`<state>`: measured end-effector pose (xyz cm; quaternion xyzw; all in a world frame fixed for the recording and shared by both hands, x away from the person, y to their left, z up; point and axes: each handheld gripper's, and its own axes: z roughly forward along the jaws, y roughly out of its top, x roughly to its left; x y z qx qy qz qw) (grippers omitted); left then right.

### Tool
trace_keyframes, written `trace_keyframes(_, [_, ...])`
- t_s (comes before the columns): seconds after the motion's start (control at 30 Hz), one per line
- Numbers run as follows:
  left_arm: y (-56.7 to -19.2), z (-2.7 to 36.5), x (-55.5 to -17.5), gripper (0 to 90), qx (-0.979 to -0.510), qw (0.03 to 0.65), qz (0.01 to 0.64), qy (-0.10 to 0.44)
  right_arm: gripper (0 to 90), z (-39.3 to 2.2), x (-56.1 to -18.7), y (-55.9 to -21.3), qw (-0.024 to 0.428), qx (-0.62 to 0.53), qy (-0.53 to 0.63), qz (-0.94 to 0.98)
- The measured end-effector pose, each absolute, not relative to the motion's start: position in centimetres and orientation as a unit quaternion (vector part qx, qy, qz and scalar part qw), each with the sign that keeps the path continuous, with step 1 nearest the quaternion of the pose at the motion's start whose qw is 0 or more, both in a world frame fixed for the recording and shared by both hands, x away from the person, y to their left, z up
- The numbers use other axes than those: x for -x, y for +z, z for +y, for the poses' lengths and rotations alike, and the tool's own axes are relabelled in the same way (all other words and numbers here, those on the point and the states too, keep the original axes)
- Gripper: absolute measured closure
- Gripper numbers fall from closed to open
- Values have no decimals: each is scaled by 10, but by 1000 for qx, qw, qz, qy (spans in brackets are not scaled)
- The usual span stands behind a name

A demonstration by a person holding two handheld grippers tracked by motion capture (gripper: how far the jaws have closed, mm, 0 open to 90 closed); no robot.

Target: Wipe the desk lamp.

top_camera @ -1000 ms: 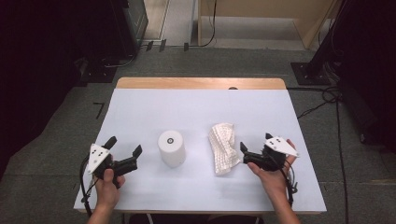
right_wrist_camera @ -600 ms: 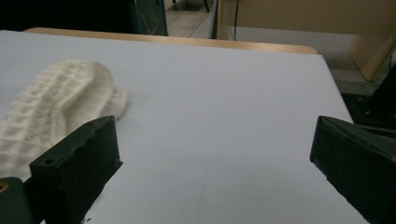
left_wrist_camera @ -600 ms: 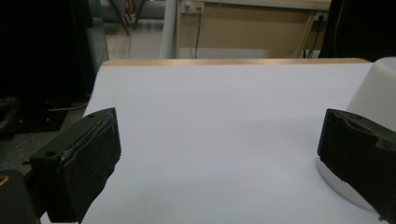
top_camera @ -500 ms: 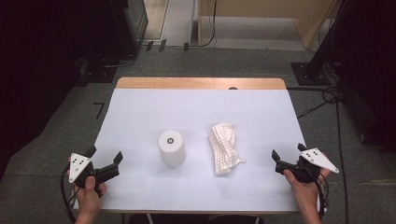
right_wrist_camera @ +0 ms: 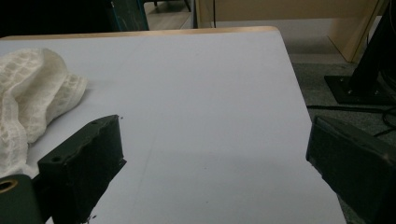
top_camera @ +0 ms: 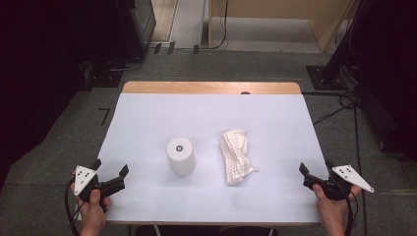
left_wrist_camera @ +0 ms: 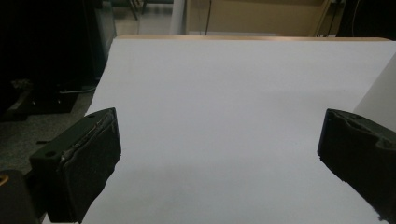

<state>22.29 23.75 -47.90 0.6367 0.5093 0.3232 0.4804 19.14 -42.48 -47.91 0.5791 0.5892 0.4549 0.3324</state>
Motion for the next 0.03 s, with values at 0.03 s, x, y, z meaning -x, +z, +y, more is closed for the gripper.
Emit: trace_keyframes(0.03, [-479,237,-223,1,-638,480,509,321,34,-425,-192,-479,332,-580,453,590])
